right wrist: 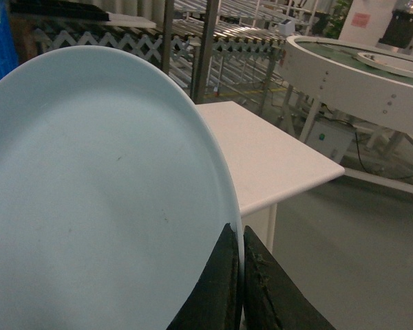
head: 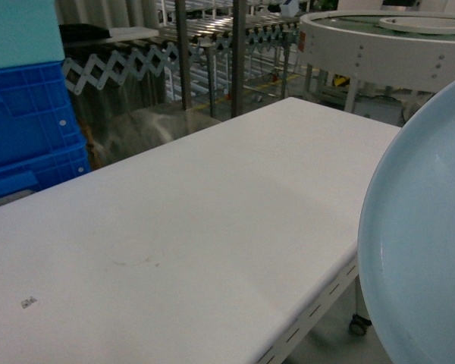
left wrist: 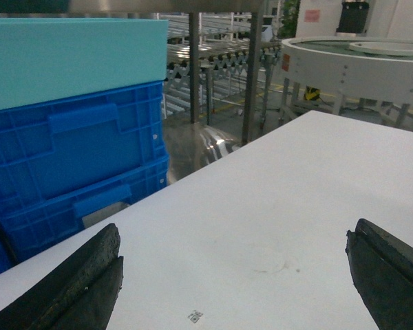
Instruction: Place blue tray on left shelf second layer neatly
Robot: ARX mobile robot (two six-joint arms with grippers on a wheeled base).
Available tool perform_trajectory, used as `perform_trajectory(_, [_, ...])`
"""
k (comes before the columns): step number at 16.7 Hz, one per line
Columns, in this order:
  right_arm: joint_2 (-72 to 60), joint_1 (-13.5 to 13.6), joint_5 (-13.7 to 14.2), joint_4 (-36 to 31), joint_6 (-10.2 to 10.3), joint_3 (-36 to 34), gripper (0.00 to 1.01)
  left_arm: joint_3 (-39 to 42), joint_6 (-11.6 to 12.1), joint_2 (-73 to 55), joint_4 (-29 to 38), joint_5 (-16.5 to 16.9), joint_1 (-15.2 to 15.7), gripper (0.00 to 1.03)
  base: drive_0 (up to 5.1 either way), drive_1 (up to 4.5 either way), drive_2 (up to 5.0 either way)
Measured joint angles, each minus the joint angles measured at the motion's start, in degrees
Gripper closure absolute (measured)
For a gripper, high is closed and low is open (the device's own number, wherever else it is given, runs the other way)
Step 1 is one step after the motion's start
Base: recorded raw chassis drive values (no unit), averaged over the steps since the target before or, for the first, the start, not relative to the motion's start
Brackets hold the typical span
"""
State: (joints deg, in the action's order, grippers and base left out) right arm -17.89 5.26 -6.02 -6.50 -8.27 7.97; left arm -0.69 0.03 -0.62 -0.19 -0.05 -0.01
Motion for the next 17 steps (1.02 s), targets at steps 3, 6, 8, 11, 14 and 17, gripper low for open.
perform_trajectory(3, [0.0, 0.0, 0.0, 0.04, 0.0, 0.0, 0.99, 0.0, -0.02, 0.0, 0.0, 0.04, -0.04, 0.05, -1.6, -1.56, -1.6])
perform_trajectory(6, [0.0, 0.0, 0.0, 0.0, 0.0, 0.0, 0.99, 0.0, 0.0, 0.0, -0.02, 0.02, 0.0, 0.05, -1.7, -1.66, -1.7])
perform_trajectory(8, [0.0, 0.0, 0.0, 0.0, 0.0, 0.0, 0.99, 0.0, 0.0, 0.0, -0.02, 0.02, 0.0, 0.05, -1.5, -1.54, -1.5])
perform_trajectory(11, [0.0, 0.0, 0.0, 0.0, 0.0, 0.0, 0.99, 0.0, -0.02, 0.0, -0.02, 0.02, 0.0, 0.05, -1.6, -1.55, -1.6])
perform_trajectory(14, [0.0, 0.0, 0.0, 0.0, 0.0, 0.0, 0.99, 0.0, -0.02, 0.0, -0.02, 0.02, 0.0, 0.05, -1.6, -1.64, -1.6])
perform_trajectory(17, [0.0, 0.0, 0.0, 0.02, 0.0, 0.0, 0.99, 0.0, 0.0, 0.0, -0.02, 0.02, 0.0, 0.05, -1.7, -1.69, -1.7])
